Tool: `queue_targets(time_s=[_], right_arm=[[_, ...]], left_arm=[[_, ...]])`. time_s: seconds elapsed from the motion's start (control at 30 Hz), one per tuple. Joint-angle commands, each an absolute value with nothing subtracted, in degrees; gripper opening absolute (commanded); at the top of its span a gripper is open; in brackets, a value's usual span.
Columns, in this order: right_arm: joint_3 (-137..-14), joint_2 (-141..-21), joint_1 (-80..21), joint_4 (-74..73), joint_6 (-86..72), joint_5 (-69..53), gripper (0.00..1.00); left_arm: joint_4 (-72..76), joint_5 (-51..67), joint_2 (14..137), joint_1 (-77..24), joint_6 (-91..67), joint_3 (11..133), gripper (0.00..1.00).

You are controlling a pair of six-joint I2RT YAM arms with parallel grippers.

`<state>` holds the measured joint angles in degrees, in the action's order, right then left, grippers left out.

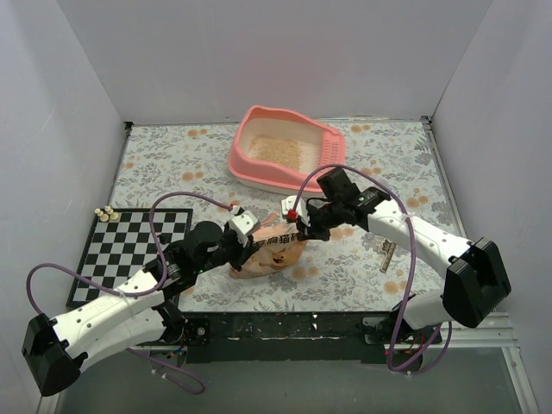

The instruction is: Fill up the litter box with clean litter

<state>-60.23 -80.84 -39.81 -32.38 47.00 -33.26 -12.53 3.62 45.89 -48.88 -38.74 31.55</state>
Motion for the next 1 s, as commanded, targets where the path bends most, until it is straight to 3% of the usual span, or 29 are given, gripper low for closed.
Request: queue_targets(time_s=[0.0, 0.3, 0.57, 0.73, 0.77, 0.83, 0.97], right_arm=[[-62.2, -77.9, -37.9, -35.4, 45.1, -30.8, 0.01], [-64.1, -68.5, -37.7, -38.8, 40.4, -21.7, 0.01], [-48.9, -60.6, -38.7, -33.8, 31.0, -22.2, 0.01], [-48.2, -58.5, -38.6, -29.9, 26.3, -18.3, 0.01], [-48.9, -58.2, -38.6, -28.4, 23.4, -15.6, 0.03], [-49.9, -57.5, -38.6, -26.9, 19.3, -10.0, 0.23], [-53.0, -55.9, -38.1, -26.5, 10.6, 4.7, 0.39]], left_arm=[[-12.9, 1.2, 42.8, -48.6, -35.8, 34.7, 0.0], [-13.3, 2.9, 49.7, -47.7, -20.8, 43.1, 0.0], [-8.9, 7.7, 44.4, -46.8, -23.5, 31.7, 0.0], [-8.3, 8.3, 41.8, -46.8, -25.8, 30.0, 0.0], [-8.3, 8.4, 41.7, -46.9, -26.2, 30.0, 0.0], [-8.3, 8.9, 41.4, -46.9, -26.6, 29.8, 0.0], [-8.3, 9.2, 41.5, -46.9, -28.1, 30.1, 0.0]])
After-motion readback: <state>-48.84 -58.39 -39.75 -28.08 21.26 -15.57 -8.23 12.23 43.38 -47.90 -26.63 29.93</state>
